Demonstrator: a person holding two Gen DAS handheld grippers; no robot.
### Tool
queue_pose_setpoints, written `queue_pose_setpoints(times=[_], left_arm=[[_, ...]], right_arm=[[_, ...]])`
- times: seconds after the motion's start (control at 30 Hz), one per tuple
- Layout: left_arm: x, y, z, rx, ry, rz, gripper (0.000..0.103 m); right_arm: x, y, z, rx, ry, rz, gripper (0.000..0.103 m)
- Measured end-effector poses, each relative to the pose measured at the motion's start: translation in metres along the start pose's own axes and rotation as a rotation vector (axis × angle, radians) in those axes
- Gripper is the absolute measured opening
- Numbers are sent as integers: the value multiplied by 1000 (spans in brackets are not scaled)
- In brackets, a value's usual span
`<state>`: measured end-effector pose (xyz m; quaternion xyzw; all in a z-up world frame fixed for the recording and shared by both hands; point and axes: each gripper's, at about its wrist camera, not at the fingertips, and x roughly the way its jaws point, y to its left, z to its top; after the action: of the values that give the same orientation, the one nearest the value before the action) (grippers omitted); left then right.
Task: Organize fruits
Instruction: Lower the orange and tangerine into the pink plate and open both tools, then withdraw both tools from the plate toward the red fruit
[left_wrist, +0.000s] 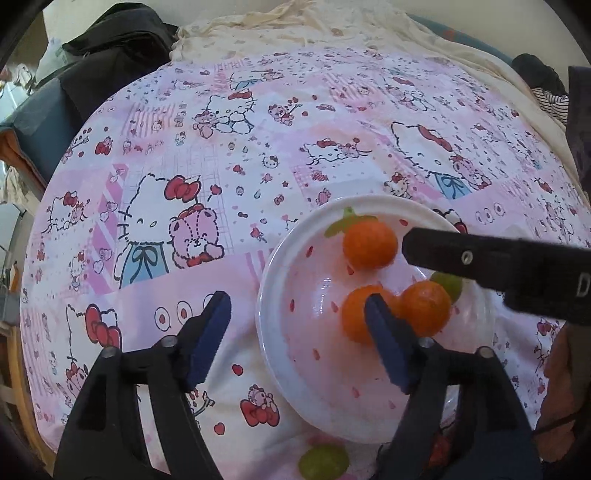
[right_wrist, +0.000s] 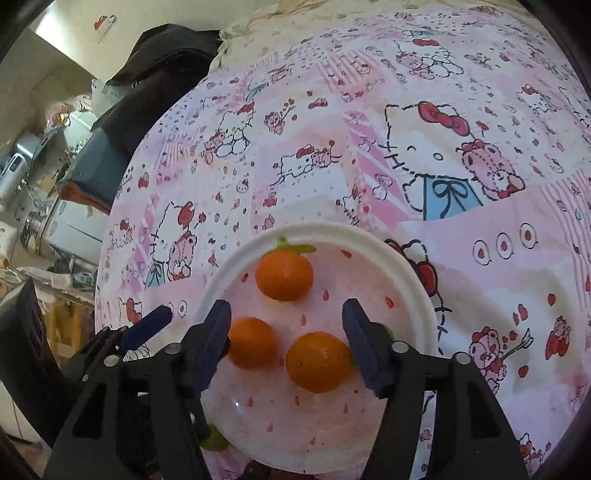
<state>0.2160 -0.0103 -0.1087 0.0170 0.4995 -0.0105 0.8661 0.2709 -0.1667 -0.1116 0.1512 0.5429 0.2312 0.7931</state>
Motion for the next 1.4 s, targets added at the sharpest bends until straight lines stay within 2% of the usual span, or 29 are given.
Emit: queue_pose_setpoints(times=[0.07, 0.2, 0.4, 0.67, 0.9, 1.13, 1.3, 1.4], left_arm=[[-2, 1, 1, -9, 2, -2, 77], [-7, 5, 2, -36, -2, -7, 77], [-19, 7, 3, -44, -30, -1, 77], [-36, 11, 2, -51, -76, 11, 77], [-48, 18, -1, -81, -75, 15, 77], [-77, 27, -4, -132, -109, 5, 77], [-103, 30, -11, -129, -151, 3, 77], [-117, 34, -20, -135, -169, -2, 77]], right_arm=[[-5, 1, 1, 5, -11, 2, 74], [-16, 6, 2, -10, -46, -30, 88], [-30, 13, 2, -32, -75, -41, 88], [-50, 26, -1, -103, -164, -95, 88], [-59, 18, -6, -54, -180, -105, 88], [-96, 19, -16, -31, -242, -73, 88], [-119, 19, -31, -41, -284, -112, 88], [-126, 16, -43, -40, -280, -131, 88]])
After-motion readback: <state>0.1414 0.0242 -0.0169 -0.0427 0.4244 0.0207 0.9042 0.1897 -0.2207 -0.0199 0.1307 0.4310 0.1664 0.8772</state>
